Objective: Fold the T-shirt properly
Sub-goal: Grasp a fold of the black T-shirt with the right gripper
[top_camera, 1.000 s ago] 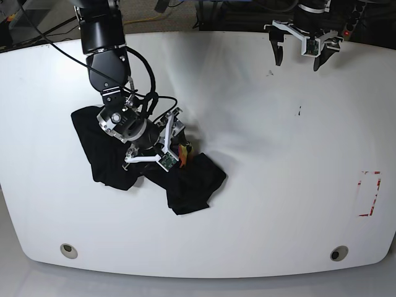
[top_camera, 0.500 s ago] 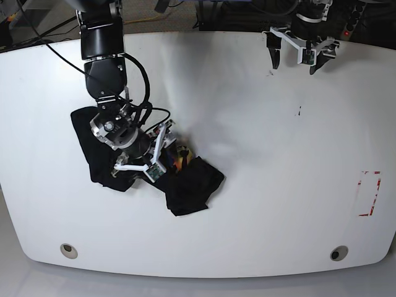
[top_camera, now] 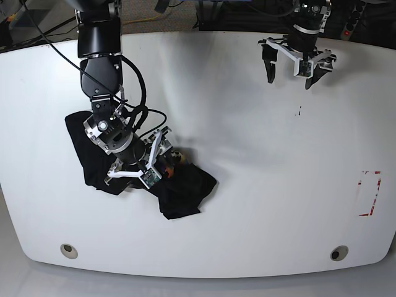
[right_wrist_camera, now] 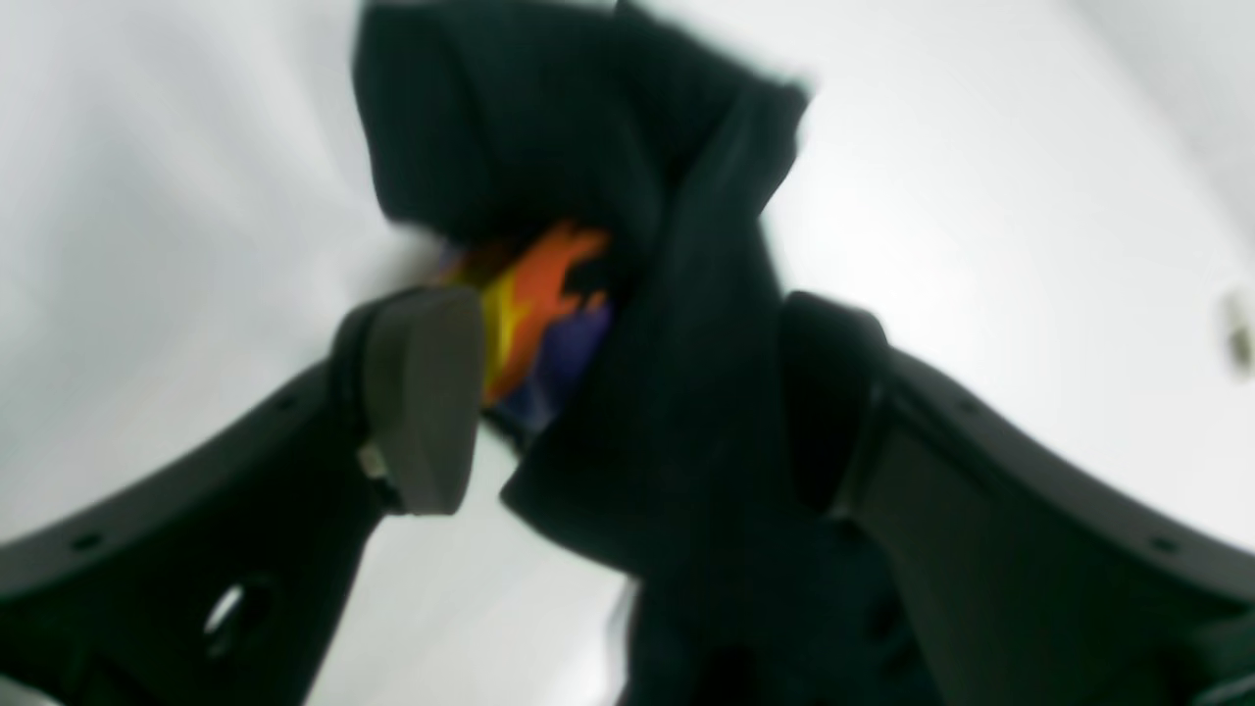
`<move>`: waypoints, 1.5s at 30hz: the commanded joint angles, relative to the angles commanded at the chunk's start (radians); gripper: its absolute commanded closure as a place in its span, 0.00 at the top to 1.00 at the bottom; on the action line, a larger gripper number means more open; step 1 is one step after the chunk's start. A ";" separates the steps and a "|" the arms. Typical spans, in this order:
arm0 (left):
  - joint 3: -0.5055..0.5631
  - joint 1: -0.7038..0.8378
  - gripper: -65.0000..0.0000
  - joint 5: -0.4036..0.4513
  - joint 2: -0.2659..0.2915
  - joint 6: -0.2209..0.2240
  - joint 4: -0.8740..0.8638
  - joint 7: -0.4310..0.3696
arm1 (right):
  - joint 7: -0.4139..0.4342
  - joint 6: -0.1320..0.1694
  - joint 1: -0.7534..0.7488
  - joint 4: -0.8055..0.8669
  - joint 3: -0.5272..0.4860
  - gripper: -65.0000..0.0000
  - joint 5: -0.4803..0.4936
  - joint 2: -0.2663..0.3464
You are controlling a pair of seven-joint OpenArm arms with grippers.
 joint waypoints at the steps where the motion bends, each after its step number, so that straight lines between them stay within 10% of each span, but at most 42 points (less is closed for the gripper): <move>1: 0.000 0.000 0.82 0.000 0.000 0.000 0.000 0.000 | 0.000 0.000 0.002 -0.003 0.003 0.69 0.000 -0.009; 25: 0.002 -0.020 0.82 0.002 0.005 0.000 -0.002 0.000 | 0.124 -0.002 0.163 -0.373 0.084 0.68 -0.003 -0.018; 45: 0.002 -0.037 0.82 0.002 0.005 0.000 -0.048 0.000 | 0.069 0.028 0.132 -0.316 0.173 0.68 -0.003 -0.018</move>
